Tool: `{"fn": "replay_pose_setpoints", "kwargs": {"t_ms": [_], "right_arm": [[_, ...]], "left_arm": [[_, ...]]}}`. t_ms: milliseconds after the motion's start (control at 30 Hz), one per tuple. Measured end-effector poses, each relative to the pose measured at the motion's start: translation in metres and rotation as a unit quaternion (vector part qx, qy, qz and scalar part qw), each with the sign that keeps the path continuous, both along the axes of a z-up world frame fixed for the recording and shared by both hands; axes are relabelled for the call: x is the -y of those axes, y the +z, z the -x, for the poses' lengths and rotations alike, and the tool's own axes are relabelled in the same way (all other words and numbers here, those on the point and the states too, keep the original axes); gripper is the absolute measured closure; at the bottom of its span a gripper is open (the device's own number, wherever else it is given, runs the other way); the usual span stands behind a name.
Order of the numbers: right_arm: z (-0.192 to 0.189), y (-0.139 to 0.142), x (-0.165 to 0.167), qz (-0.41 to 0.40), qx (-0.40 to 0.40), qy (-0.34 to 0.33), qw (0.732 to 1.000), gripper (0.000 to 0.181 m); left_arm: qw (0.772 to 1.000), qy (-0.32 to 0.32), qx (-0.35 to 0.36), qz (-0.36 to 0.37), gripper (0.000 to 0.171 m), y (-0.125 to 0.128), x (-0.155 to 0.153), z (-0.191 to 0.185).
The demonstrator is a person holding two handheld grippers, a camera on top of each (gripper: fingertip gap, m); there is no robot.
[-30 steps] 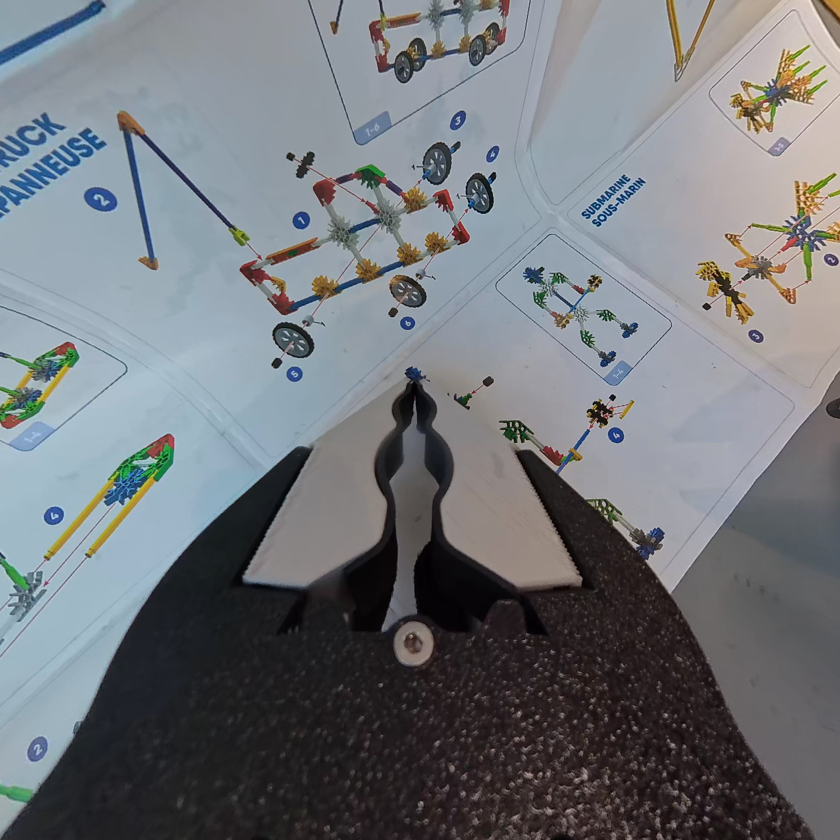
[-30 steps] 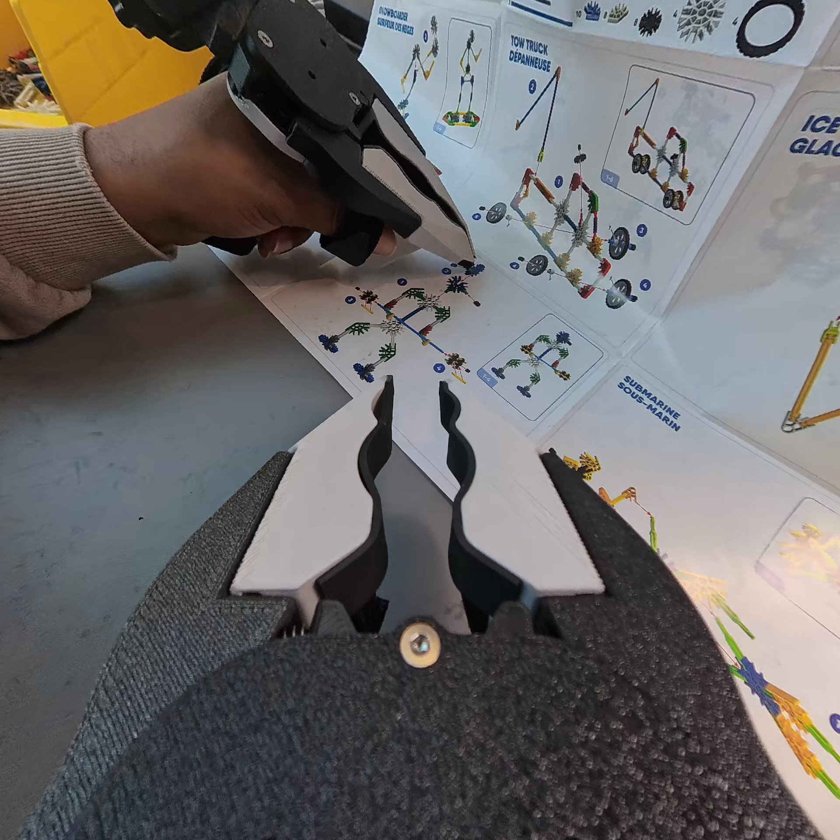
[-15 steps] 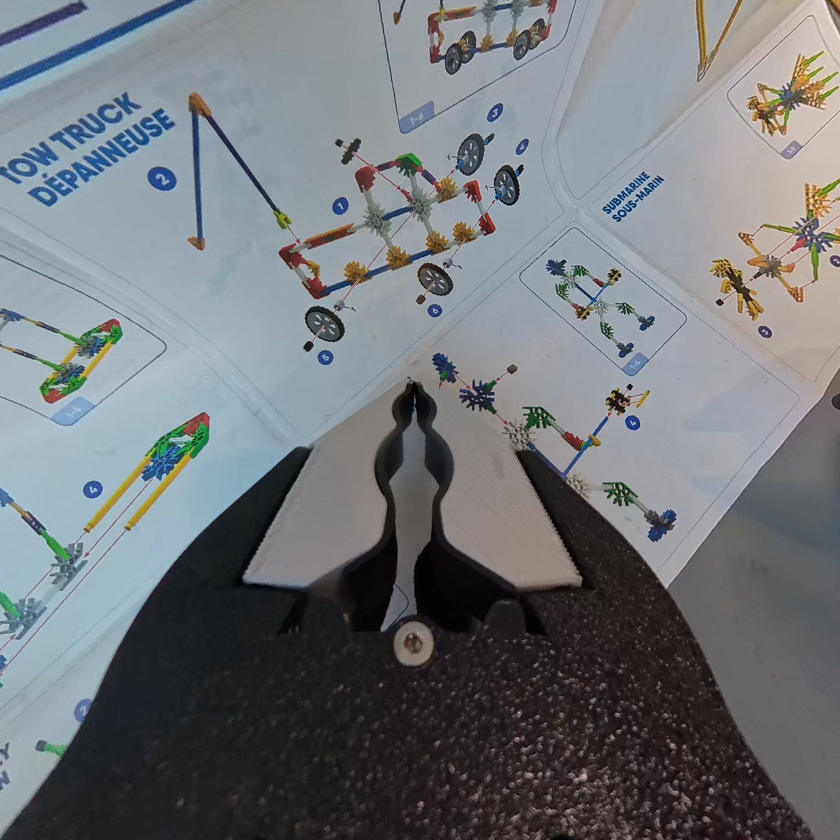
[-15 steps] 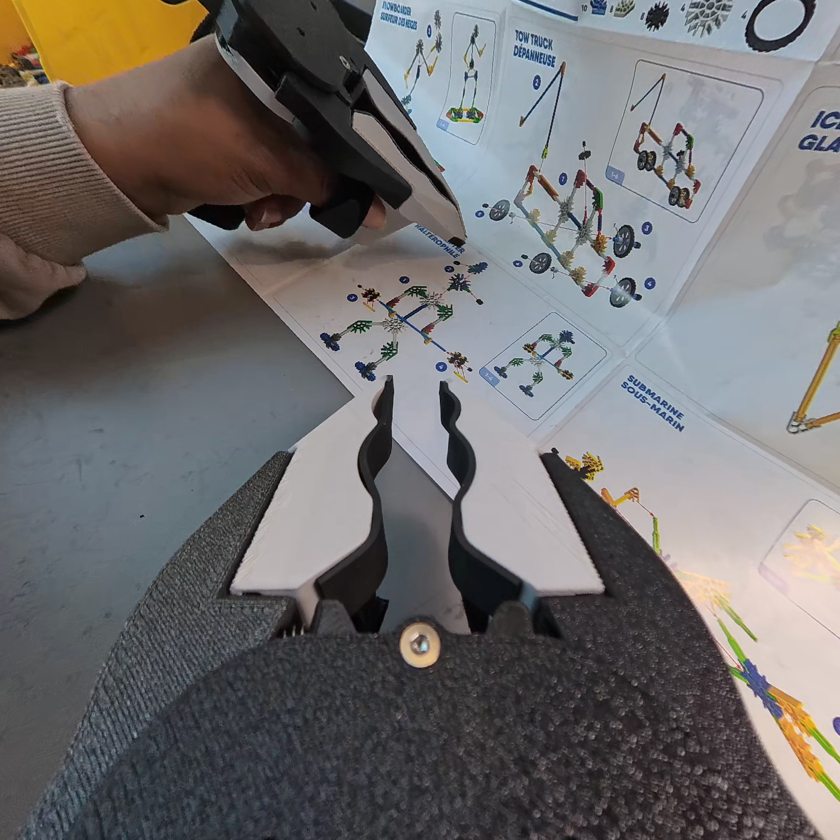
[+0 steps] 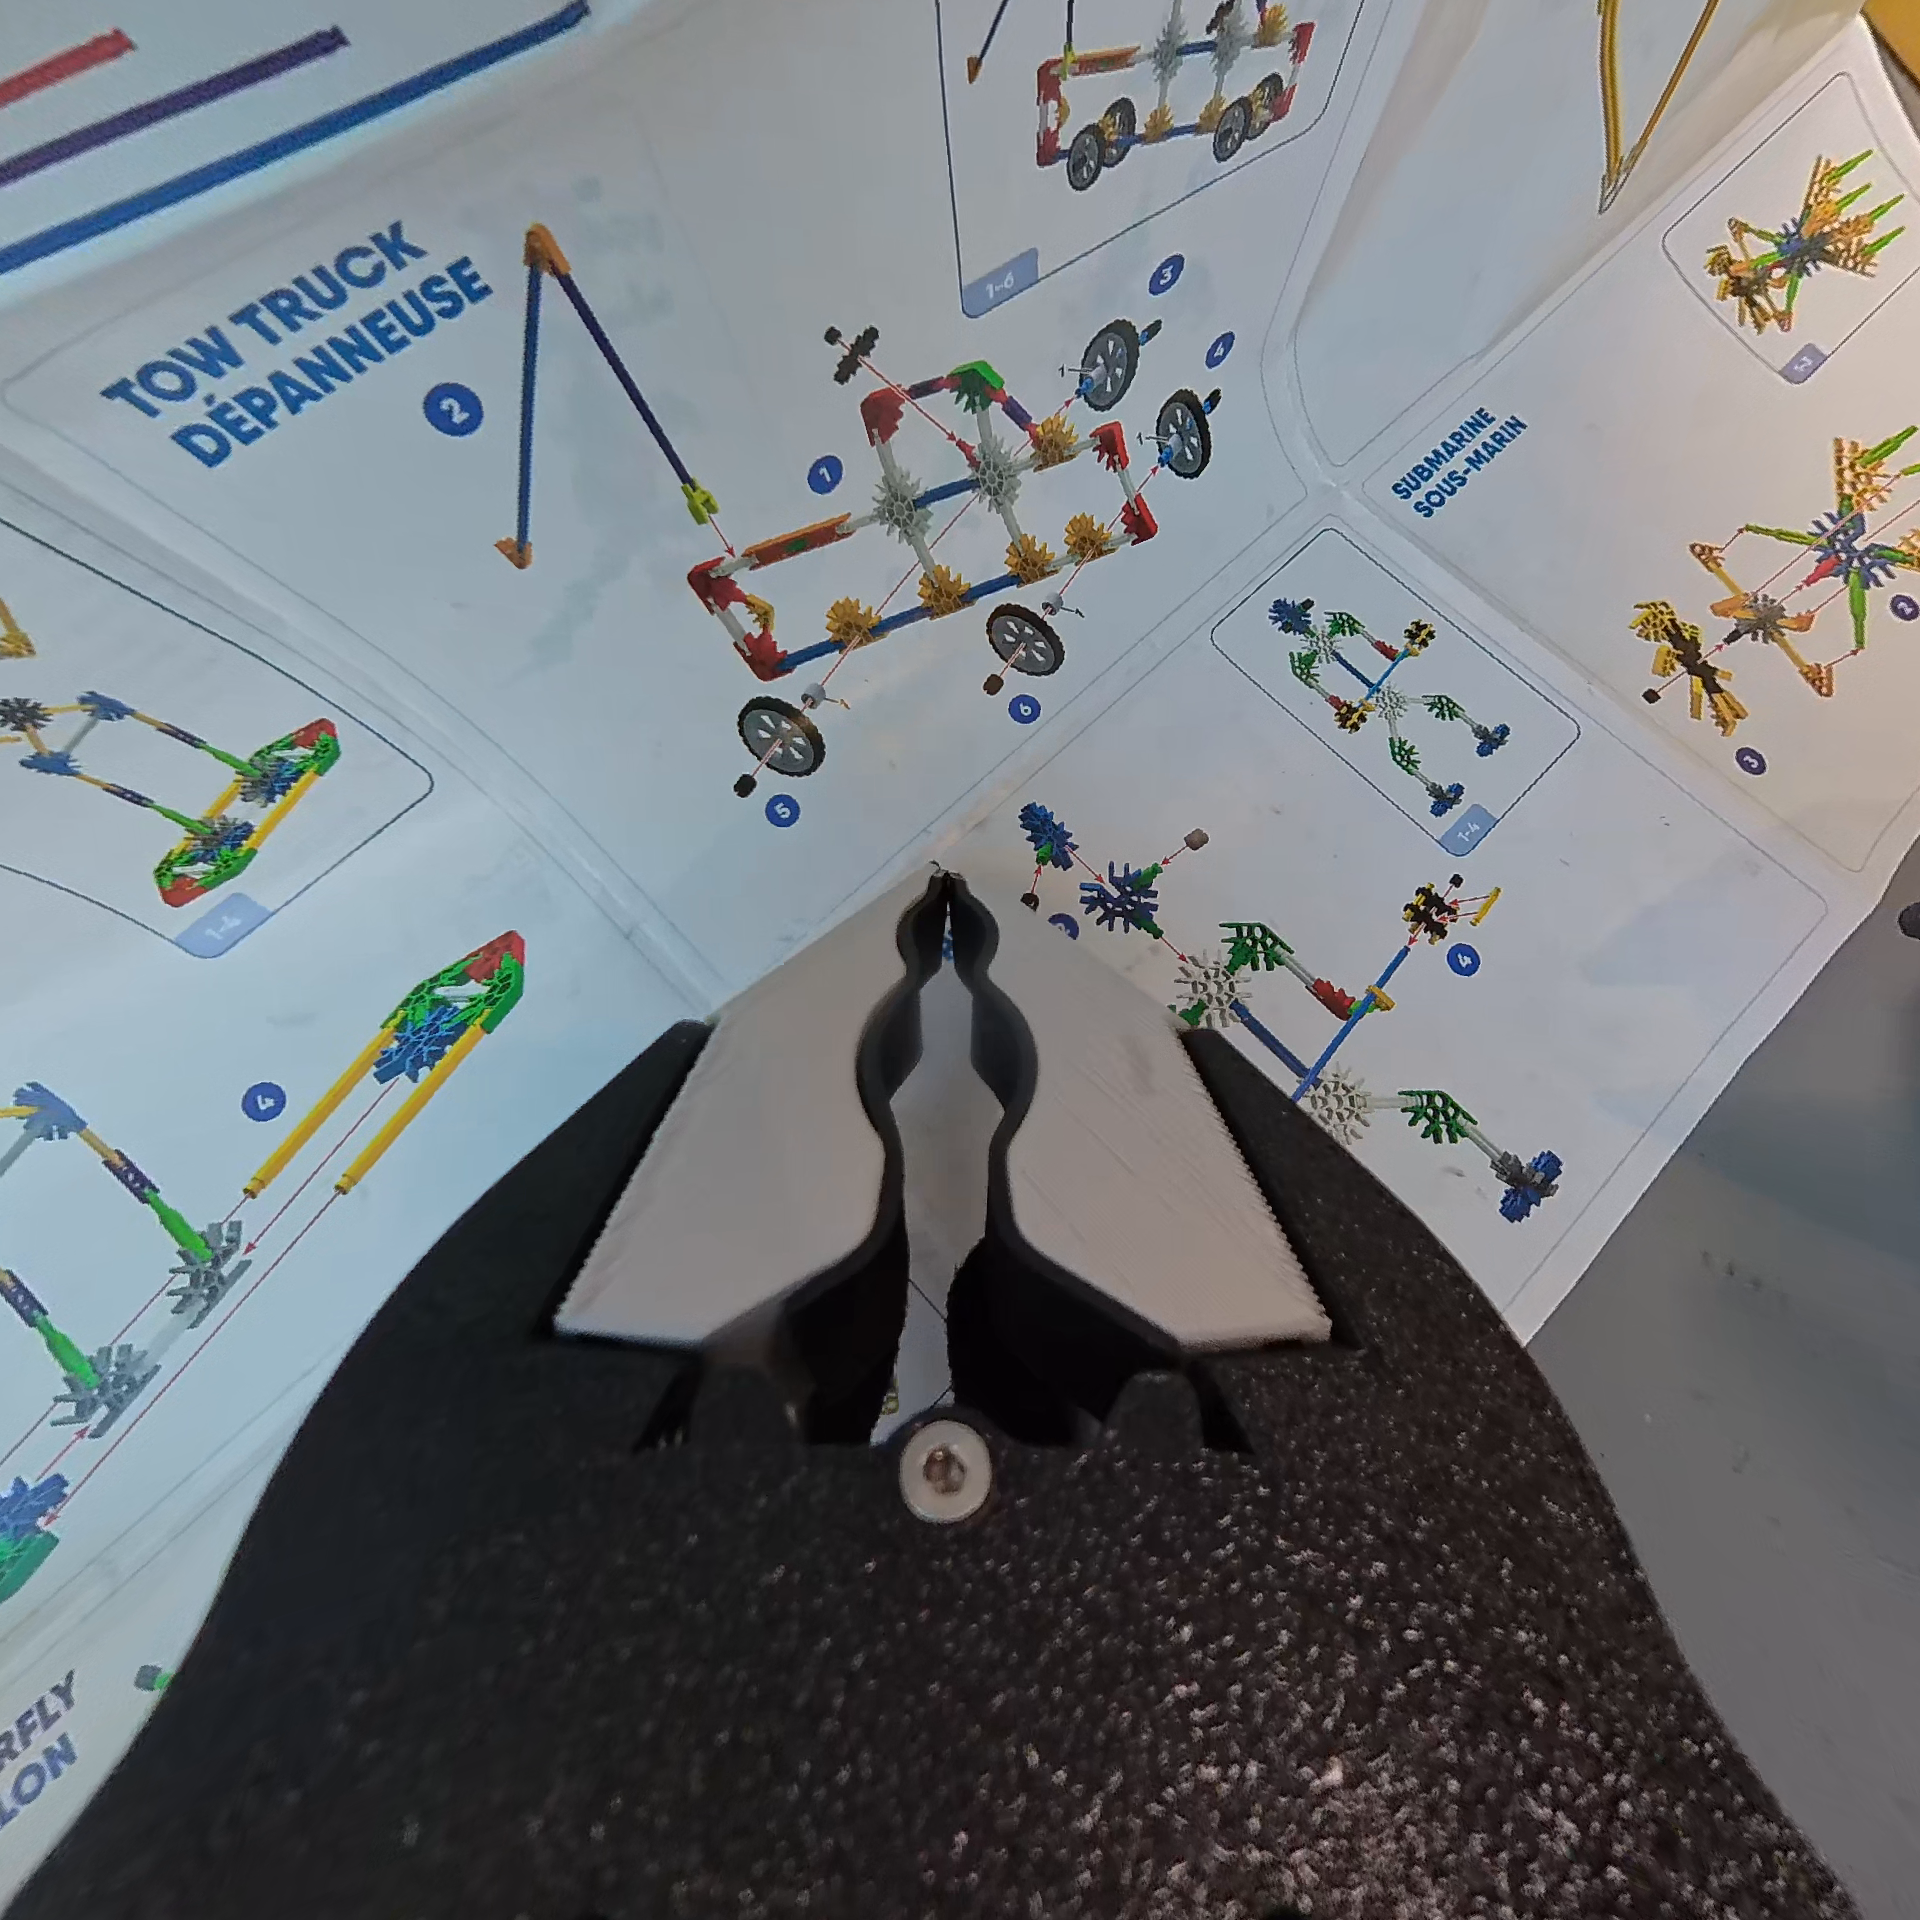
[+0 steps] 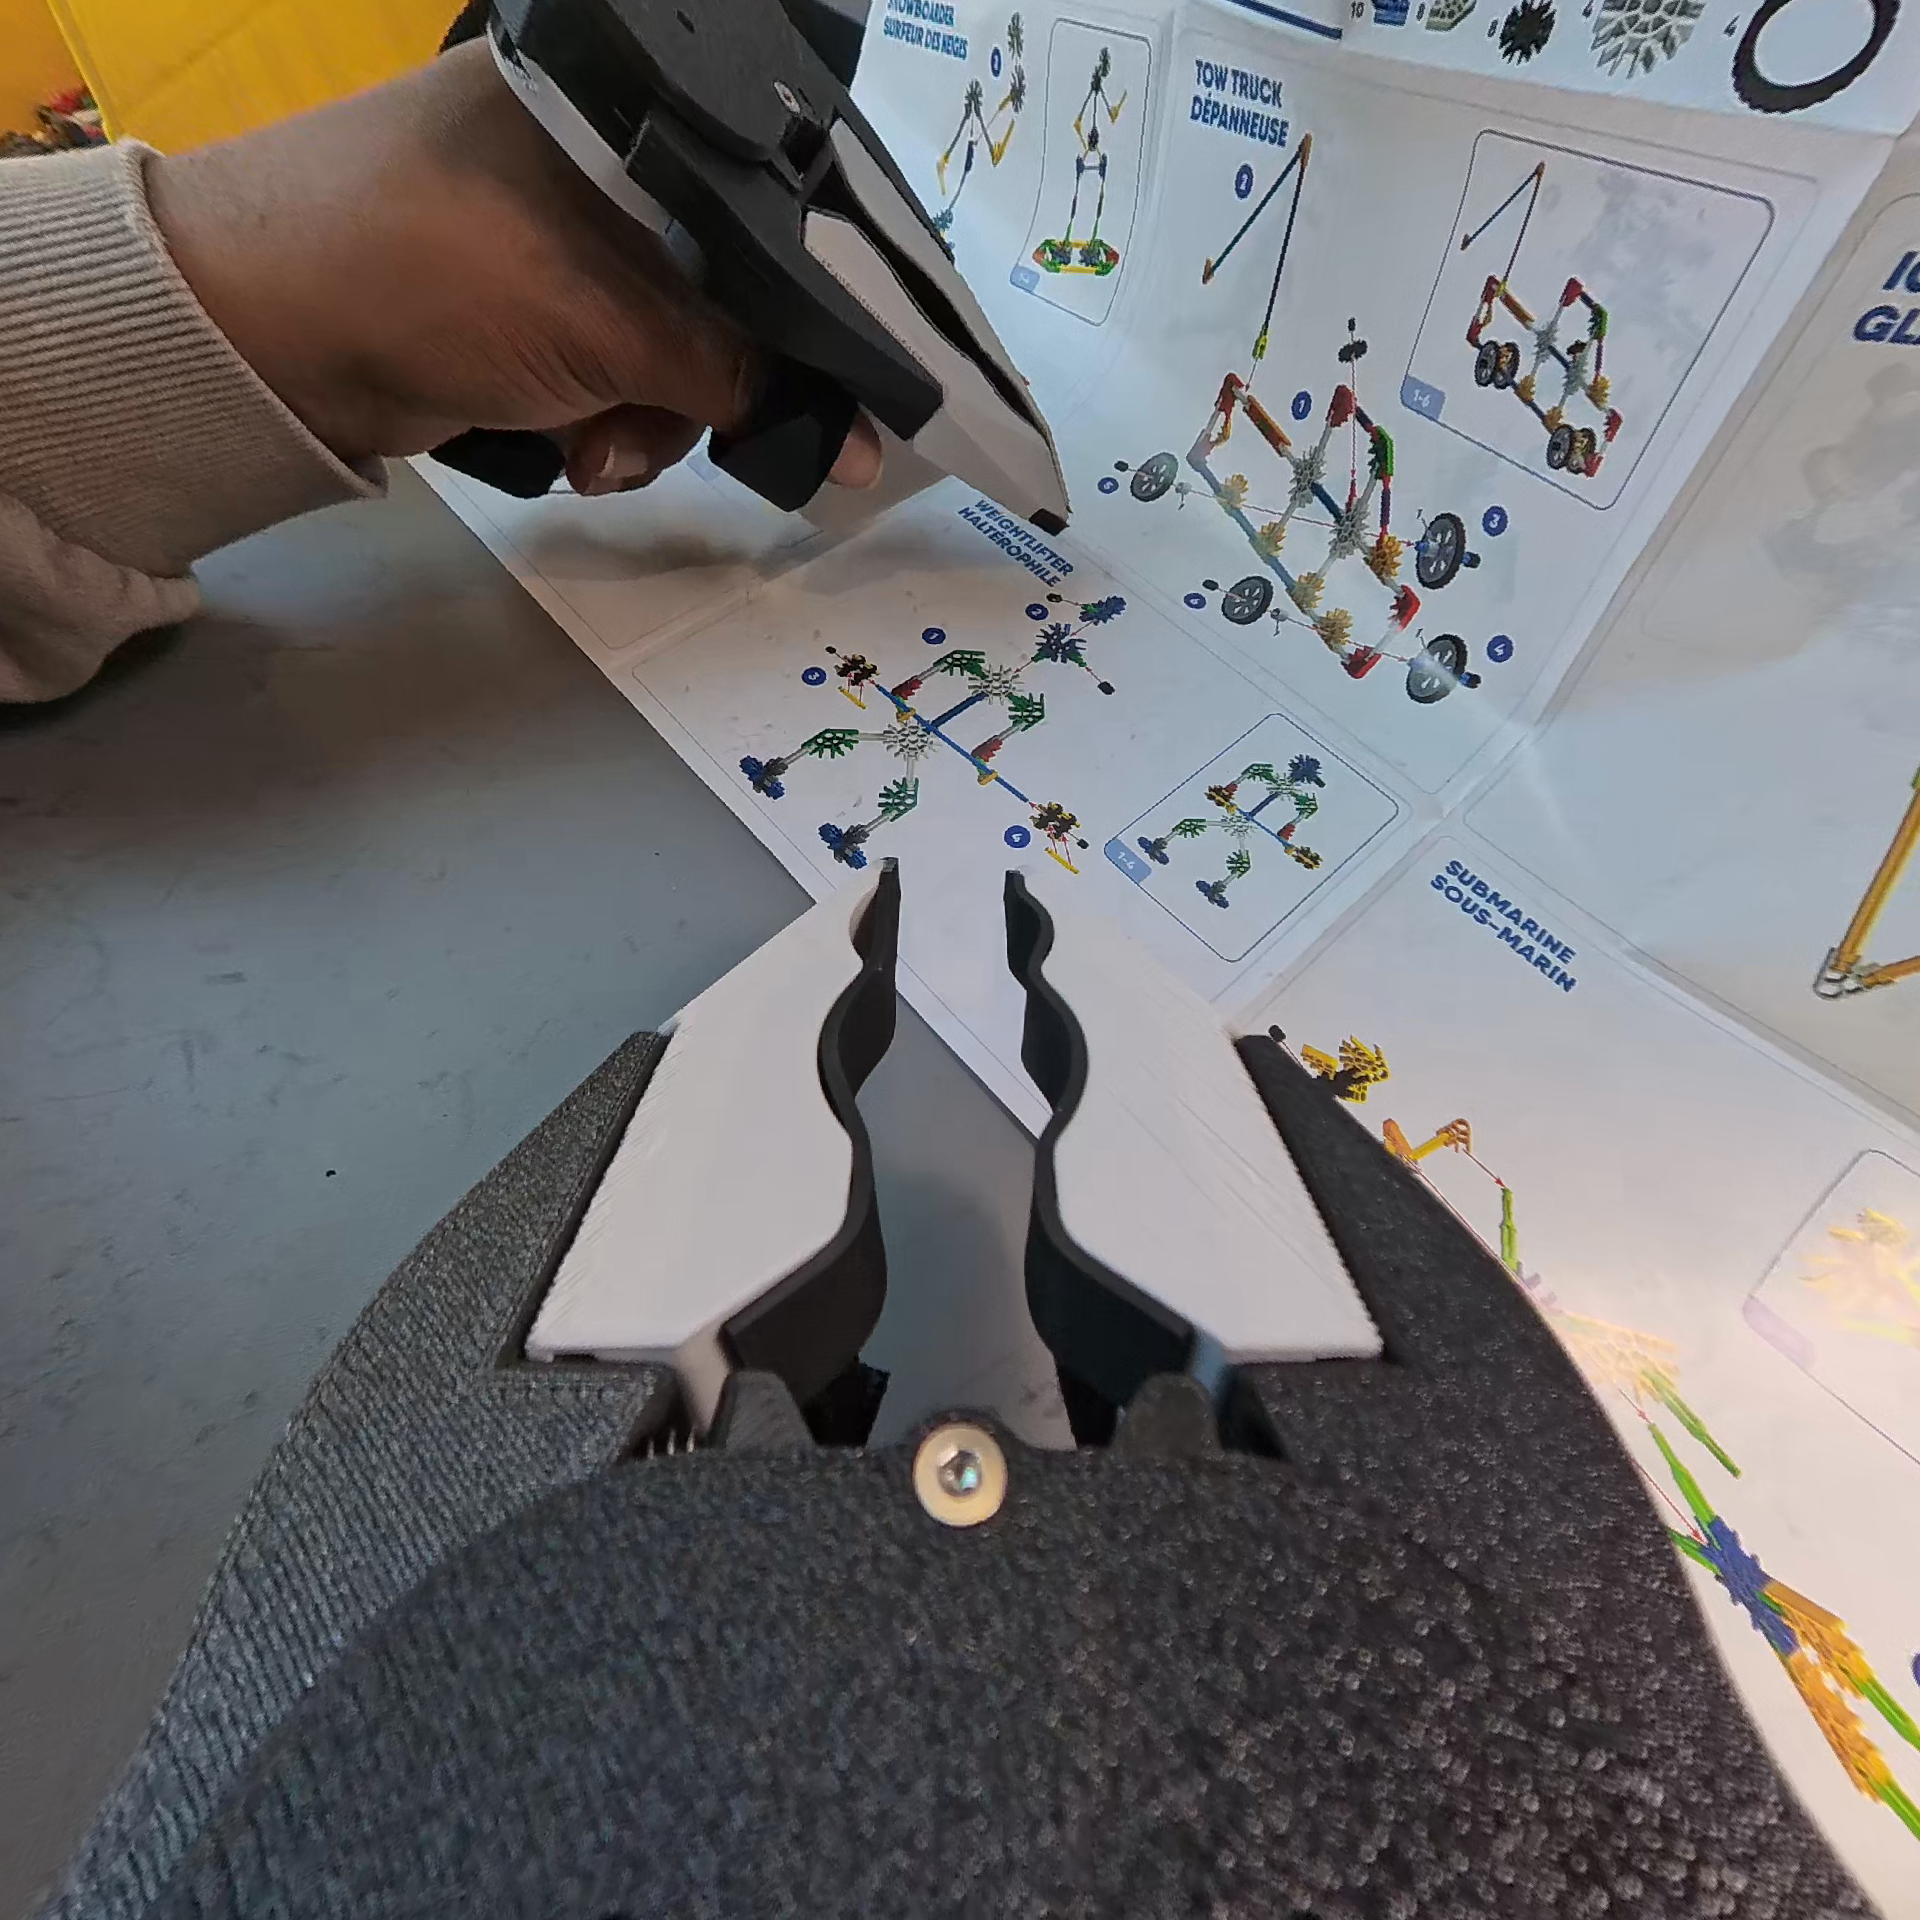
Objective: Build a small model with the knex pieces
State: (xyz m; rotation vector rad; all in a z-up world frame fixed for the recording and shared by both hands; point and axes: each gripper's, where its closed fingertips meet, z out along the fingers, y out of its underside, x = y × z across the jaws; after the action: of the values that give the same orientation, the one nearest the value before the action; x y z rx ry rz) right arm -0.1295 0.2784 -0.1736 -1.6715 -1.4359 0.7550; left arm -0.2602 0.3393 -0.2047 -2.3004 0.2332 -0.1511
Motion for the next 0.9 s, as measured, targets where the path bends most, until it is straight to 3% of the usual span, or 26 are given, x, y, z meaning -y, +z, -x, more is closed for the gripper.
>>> {"fn": "replay_pose_setpoints", "kwargs": {"t_ms": [567, 900], "right_arm": [[0.000, -0.001, 0.001, 0.004, 0.003, 0.002, 1.000, 0.162], [0.000, -0.002, 0.001, 0.005, 0.005, 0.004, 1.000, 0.162]], "left_arm": [[1.000, 0.018, 0.003, -0.013, 0.171, 0.010, 0.000, 0.015], [0.998, -0.055, 0.024, 0.034, 0.171, 0.003, 0.013, -0.010]]}}
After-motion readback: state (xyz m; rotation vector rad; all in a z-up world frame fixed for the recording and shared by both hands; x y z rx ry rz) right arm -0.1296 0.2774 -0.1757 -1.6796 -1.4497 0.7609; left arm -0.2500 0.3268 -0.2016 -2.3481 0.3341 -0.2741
